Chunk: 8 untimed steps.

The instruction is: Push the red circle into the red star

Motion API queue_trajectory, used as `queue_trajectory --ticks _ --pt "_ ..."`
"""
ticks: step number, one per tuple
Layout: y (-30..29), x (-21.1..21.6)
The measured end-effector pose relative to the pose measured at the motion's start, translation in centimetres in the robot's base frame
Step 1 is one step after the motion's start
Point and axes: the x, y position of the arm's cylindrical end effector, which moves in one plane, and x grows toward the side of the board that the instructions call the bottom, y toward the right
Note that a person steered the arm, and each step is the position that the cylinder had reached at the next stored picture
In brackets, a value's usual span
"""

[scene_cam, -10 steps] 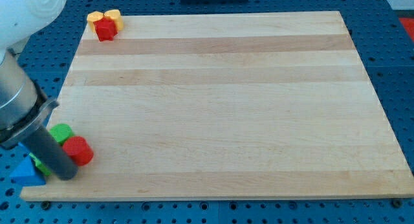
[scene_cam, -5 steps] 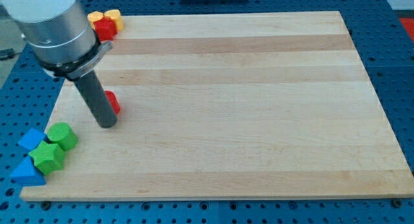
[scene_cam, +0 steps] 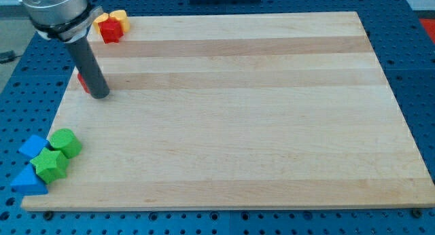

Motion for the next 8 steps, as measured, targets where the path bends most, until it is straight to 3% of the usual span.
queue_trajectory --ticks 1,8 --pt "-2.0 0.3" --pt "-2.9 -12.3"
